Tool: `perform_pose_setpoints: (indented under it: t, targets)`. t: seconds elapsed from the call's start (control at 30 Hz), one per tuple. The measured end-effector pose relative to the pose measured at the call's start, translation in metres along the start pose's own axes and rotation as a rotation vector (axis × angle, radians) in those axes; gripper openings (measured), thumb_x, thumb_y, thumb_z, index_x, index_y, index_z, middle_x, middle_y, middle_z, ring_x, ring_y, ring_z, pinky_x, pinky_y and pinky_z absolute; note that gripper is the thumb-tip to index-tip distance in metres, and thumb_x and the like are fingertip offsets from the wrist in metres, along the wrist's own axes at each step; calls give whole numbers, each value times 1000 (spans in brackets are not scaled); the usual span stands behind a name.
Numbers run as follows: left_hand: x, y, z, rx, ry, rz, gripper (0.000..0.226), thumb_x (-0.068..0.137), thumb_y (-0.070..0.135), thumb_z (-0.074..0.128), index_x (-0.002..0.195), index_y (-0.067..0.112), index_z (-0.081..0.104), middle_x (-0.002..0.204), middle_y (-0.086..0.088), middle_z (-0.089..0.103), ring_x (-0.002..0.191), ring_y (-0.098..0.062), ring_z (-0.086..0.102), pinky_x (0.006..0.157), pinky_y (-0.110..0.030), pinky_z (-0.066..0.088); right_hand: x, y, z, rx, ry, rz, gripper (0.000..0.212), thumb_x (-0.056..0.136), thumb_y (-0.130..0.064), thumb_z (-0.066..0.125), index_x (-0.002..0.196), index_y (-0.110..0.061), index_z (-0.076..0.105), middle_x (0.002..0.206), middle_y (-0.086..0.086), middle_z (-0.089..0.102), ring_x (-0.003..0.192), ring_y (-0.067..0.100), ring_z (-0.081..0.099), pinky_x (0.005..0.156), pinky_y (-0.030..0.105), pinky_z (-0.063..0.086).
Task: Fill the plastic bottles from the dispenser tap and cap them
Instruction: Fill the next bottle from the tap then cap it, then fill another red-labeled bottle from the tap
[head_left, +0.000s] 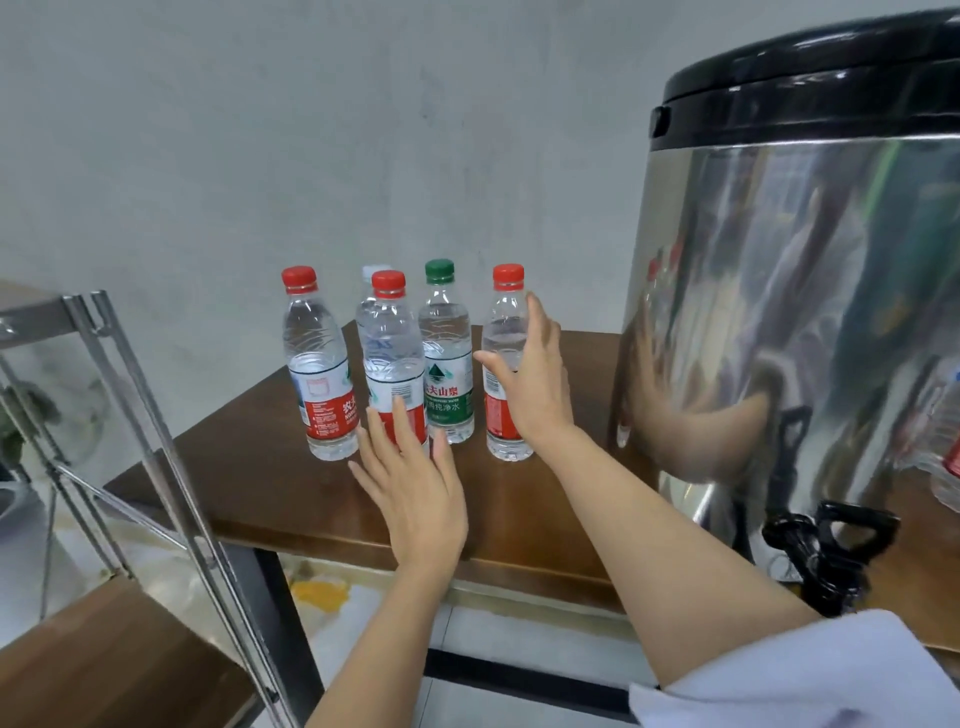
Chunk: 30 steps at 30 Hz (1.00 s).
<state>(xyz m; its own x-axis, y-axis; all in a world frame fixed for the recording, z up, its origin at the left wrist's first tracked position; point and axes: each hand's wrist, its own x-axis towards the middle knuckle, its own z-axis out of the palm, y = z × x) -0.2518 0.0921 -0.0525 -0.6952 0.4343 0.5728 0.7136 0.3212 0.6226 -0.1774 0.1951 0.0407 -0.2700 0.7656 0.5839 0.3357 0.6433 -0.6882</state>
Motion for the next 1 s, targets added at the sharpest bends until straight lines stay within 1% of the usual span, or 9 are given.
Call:
perform_pose_setpoints:
  t: [0.13,0.3,0.47,0.6,0.7,0.77,0.83,0.93,1.0]
  targets:
    - [0,1,0,7,1,-2,65,100,48,14,157,16,17,165,-13,14,152,-33,12,122,-55,10,13,-1,11,-51,-24,0,88,89,-41,66,156,-19,13,151,12,33,126,30,52,95,40,48]
    - [0,1,0,-8,-1,-1,65,100,50,14,157,18,18,165,-11,13,152,-31,11,123,-54,10,19,0,18,-66,-31,22,89,90,-40,65,156,-20,10,153,13,30,124,34,54,93,42,49]
    - [-2,2,-2,-51,27,3,60,102,46,17,154,20,27,163,-9,19,149,-31,19,121,-54,18,14,1,14,-87,-80,62,93,93,-37,64,157,-26,-2,156,11,31,131,30,49,97,43,48]
    - [-3,0,-2,-69,40,14,51,103,39,26,149,18,36,159,-13,27,145,-34,28,117,-56,26,-6,0,-2,-186,-172,88,95,94,-34,64,157,-25,-7,162,7,20,139,30,41,100,47,45]
    - [-5,1,-3,-90,37,18,47,103,33,34,146,15,40,158,-13,29,143,-36,30,114,-57,28,-33,-8,-20,-154,-209,14,91,94,-25,65,158,-27,0,162,5,19,141,27,36,109,47,41]
    - [-6,1,-5,-133,29,-8,44,104,28,39,145,13,42,157,-13,32,143,-36,30,114,-57,26,-53,-17,-40,-90,-200,-47,84,94,-19,66,157,-26,10,157,3,26,138,24,39,110,47,42]
    - [-10,1,-8,-200,31,-31,39,104,22,42,142,11,46,152,-15,39,139,-38,32,112,-59,26,-73,-30,-68,-46,-173,-104,75,95,-17,64,155,-25,21,153,1,32,136,20,41,109,43,43]
    - [-27,10,-18,-322,40,-20,35,103,13,44,137,8,49,142,-18,48,132,-40,38,110,-57,29,-101,-46,-110,13,-125,-184,64,96,-18,61,151,-25,30,148,-2,39,128,14,46,102,41,48]
    - [-47,29,-27,-419,53,67,33,103,11,43,135,5,49,139,-20,50,130,-39,40,110,-54,30,-118,-49,-138,50,-69,-238,58,95,-15,61,148,-21,37,138,-1,46,112,6,49,92,38,53]
